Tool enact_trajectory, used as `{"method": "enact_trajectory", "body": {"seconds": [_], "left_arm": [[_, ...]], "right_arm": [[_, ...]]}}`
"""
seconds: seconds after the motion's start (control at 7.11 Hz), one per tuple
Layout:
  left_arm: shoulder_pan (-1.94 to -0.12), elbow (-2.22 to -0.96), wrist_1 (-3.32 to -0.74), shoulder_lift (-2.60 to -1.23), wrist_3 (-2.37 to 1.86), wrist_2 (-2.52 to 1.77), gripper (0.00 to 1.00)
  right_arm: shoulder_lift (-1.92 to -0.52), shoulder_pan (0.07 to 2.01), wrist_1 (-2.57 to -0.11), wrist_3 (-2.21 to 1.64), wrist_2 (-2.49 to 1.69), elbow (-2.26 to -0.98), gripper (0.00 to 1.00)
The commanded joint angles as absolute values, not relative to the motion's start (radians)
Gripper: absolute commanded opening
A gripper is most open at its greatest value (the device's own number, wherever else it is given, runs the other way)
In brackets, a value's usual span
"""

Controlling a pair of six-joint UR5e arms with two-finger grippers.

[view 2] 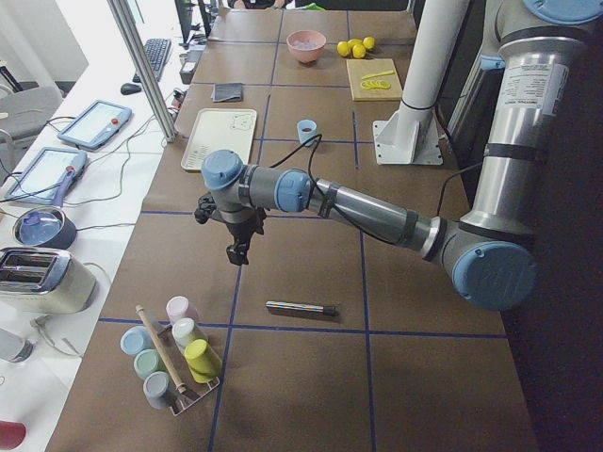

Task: Mash ice and strawberries in cup
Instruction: 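Withdraw the left arm away from the cup toward its side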

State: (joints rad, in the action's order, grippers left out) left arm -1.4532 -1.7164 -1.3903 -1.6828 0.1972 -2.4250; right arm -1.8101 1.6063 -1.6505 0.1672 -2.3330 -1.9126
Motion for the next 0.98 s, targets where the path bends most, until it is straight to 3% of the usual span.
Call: {"method": "enact_trajectory", "body": {"seconds": [0.0, 0.42, 0.84], "left_arm": [[-1.482, -1.671, -1.512, -1.605, 0.116, -2.433, 1.00], [-1.422, -1.459, -1.948, -1.574, -0.129, -2.419, 1.00], [-1.254, -1.436, -2.075, -1.562, -0.321, -2.296, 1.00]], "right_arm": [[-1.810, 1.606, -1.651, 0.167, -2.333, -1.914, 0.99], [-1.809, 1.606, -1.651, 0.167, -2.342, -1.913, 0.99], [-1.809, 1.606, -1.651, 0.167, -2.344, -1.914, 0.99]]}}
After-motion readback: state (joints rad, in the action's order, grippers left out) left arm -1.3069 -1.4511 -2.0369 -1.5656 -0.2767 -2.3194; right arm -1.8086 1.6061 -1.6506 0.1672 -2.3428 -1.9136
